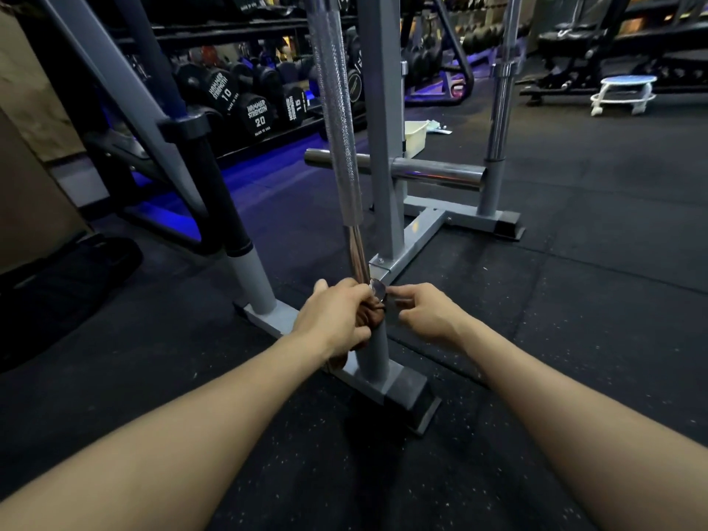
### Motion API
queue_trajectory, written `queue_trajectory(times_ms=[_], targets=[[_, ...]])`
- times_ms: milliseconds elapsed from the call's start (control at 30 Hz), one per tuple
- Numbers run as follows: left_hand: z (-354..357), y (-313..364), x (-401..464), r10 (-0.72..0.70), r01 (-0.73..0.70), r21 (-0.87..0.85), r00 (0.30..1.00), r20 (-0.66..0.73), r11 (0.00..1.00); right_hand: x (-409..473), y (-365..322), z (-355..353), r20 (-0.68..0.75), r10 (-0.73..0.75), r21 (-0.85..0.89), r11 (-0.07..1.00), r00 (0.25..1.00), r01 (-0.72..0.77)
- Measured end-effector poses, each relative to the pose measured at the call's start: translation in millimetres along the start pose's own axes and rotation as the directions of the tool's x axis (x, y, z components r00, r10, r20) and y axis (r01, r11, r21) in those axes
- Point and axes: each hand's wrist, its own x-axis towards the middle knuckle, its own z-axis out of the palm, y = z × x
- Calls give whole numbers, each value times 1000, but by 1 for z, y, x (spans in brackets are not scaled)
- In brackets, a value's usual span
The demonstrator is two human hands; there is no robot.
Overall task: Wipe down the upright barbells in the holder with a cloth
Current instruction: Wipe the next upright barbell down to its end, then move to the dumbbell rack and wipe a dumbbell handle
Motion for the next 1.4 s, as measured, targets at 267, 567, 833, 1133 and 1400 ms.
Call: queue_trajectory(times_ms=[267,567,833,1133,1400], targets=[[-4,-15,-15,130,-130,-11,984,121,992,-5,-5,-18,-54,6,-116,993,999,-12],[-4,-58,-9,-3,-3,-85,998,-64,996,1,-24,10,-129,-76,-210,977,989,48],[-2,-27,-10,88,-62,-183,987,138,981,-16,-33,13,-72,43,-239,969,996,-59],[-96,-63,-61,-250,323,-297,933,258,899,-51,-125,5,159,347,-516,827,924,-222],[-247,-102,-126,-410,478,-307,874,261,823,-65,-300,31,330,295,-533,842,897,-81]])
